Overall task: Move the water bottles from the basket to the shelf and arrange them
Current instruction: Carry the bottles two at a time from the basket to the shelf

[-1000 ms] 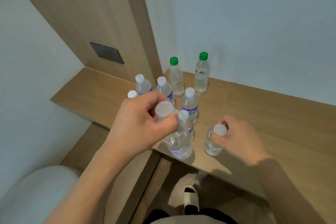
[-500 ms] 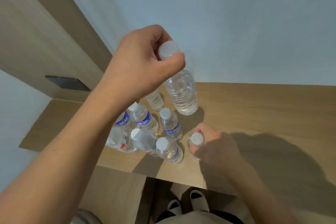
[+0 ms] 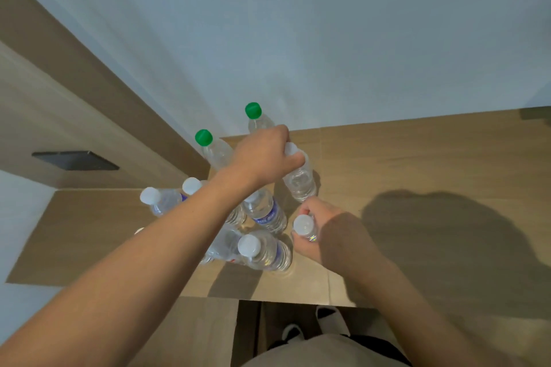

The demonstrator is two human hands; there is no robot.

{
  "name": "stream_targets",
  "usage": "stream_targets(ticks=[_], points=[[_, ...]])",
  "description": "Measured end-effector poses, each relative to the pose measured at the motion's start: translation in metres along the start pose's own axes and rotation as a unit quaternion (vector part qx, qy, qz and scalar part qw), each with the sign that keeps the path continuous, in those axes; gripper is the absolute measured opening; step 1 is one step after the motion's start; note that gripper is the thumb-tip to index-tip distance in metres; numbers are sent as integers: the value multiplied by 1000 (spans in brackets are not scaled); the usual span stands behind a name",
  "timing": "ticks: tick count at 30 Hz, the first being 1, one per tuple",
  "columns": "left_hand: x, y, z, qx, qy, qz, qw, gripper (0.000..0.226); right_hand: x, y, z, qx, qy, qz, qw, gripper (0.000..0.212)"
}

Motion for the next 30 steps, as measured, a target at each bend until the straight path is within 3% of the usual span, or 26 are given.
stream_targets(ticks=[15, 18, 21, 26, 30], points=[[-8, 19, 5, -61, -25, -8, 998, 25, -7, -2, -11, 29, 37, -4, 999, 24], [-13, 19, -4, -62, -12, -13, 998, 38, -9, -3, -17, 29, 64, -2, 998, 27], [-18, 8, -23, -18, 5, -17, 1000, 47, -14, -3, -24, 35, 89, 3, 995, 30], [-20, -14, -66, 102, 78, -47, 991, 46, -24, -7, -44, 92, 124, -9, 988, 47], [-3, -16, -89, 134, 134, -49, 981, 43, -32, -16, -68, 112, 183, -39, 976, 60]])
Point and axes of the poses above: each hand's wrist, its own z-axis towards the middle knuckle, its own y-axis out of the palm, x = y × z, the point moved 6 cm from there along z, towards the middle knuckle, and after that the axes turned 7 degrees about -x, right-handed, at the moved point
